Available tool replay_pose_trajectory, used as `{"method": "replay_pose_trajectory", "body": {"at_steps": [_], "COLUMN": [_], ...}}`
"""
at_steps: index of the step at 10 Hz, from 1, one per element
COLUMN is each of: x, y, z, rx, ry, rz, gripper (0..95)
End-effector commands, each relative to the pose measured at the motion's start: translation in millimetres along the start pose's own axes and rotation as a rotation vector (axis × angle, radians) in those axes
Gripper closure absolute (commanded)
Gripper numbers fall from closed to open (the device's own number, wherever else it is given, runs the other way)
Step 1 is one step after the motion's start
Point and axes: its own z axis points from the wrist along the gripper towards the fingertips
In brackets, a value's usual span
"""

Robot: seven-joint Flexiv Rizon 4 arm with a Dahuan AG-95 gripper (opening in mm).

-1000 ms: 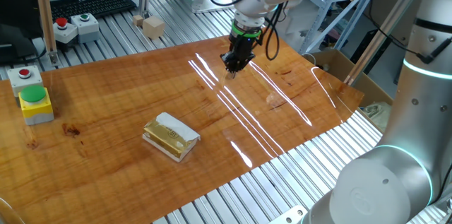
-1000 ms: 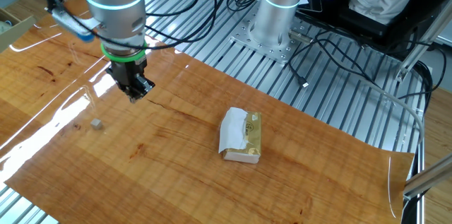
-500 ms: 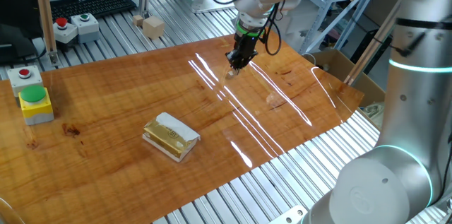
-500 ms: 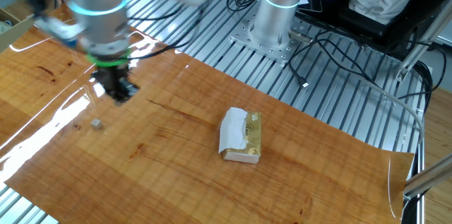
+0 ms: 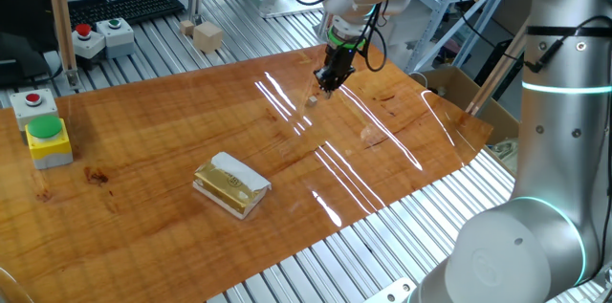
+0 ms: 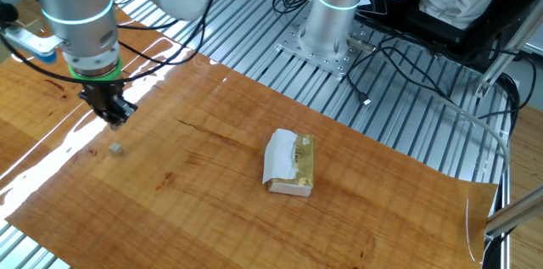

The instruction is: Use the gripper to push the small block from left to right

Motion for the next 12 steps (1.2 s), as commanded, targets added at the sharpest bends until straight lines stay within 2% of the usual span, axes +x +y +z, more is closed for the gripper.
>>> {"method": "replay_pose_trajectory", "body": {"at_steps": [1,4,8,12], "x": [-2.8,-4.5,-5.4,-6.7], "y": [-3.1,-10.1,-10.9,-11.6], "z": [4.2,12.9,25.7,31.9], "rx": [-0.001,-0.004,-0.006,-0.005], "ry": [0.002,-0.002,-0.008,-0.013], "rz": [-0.006,-0.013,-0.017,-0.020], "gripper": [95.0,95.0,95.0,95.0]}}
